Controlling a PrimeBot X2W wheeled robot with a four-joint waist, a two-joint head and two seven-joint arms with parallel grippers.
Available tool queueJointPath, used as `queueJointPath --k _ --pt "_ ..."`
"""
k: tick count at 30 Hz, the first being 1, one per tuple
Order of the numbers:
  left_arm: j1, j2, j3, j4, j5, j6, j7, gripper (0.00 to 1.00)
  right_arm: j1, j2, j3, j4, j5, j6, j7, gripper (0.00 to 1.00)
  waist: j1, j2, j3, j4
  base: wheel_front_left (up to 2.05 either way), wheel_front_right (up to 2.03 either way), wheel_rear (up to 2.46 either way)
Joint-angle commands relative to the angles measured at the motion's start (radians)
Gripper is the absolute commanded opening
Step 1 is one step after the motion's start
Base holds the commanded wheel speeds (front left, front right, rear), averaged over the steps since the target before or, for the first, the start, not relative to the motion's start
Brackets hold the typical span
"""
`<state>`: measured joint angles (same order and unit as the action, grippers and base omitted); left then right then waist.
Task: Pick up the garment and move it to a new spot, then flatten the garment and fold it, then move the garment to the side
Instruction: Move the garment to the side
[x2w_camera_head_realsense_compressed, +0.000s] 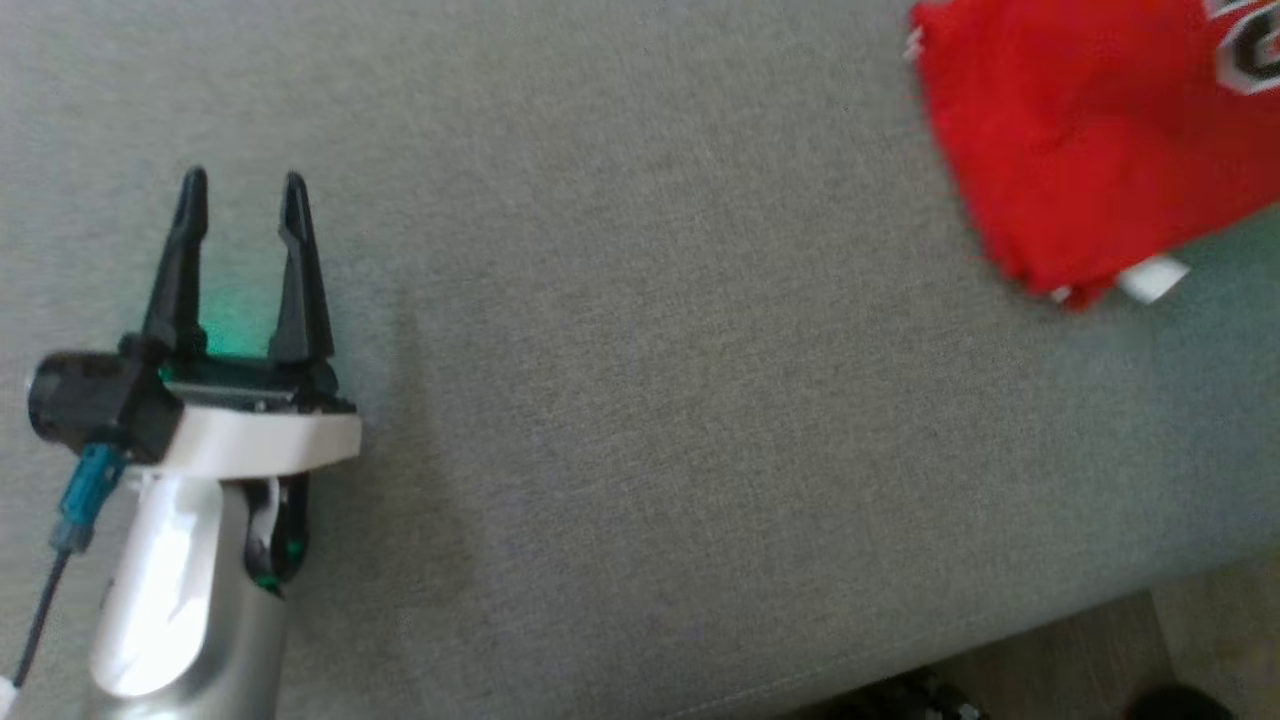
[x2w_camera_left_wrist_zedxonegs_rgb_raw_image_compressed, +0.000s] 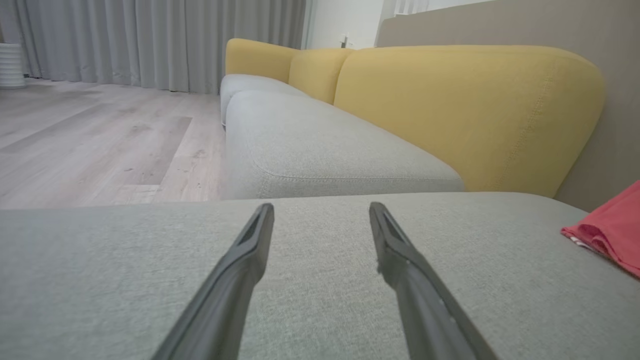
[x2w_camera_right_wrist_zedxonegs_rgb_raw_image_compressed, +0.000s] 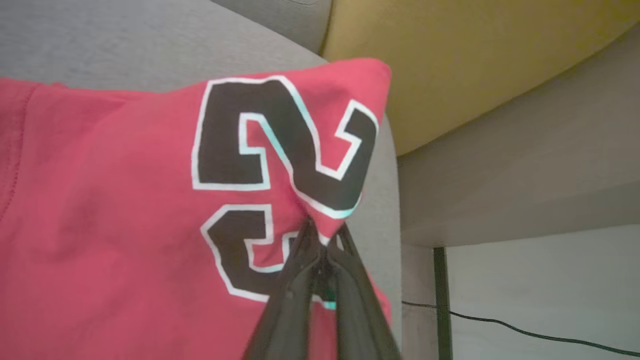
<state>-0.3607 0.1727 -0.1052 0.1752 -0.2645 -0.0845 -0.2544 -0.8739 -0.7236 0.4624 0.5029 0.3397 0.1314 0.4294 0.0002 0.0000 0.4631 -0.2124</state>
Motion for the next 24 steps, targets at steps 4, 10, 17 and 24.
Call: queueJointPath --k 4,10,17,24 --pt "-0.044 0.036 0.011 -0.044 0.013 -0.004 0.008 1.0 -0.033 -0.028 -0.08 0.065 -0.032 -0.001 -0.07 0.0 -0.0002 0.0 0.065 -0.02 0.0 0.0 0.0" --pt "-0.054 0.039 -0.002 -0.037 0.011 -0.006 0.008 1.0 -0.03 0.009 -0.147 0.148 -0.08 -0.001 -0.102 0.0 -0.0002 0.0 0.071 -0.009 0.0 0.0 0.0" --pt "-0.041 0.037 -0.006 -0.009 0.0 -0.006 0.004 1.0 -0.016 0.07 -0.231 0.217 -0.137 -0.001 -0.1 1.0 -0.0002 0.0 0.029 0.008 0.0 0.0 0.0" --pt "0.002 0.005 -0.014 0.045 -0.013 -0.006 -0.004 1.0 0.035 0.135 -0.289 0.234 -0.157 -0.001 -0.14 1.0 -0.0002 0.0 -0.1 0.041 0.0 0.0 0.0"
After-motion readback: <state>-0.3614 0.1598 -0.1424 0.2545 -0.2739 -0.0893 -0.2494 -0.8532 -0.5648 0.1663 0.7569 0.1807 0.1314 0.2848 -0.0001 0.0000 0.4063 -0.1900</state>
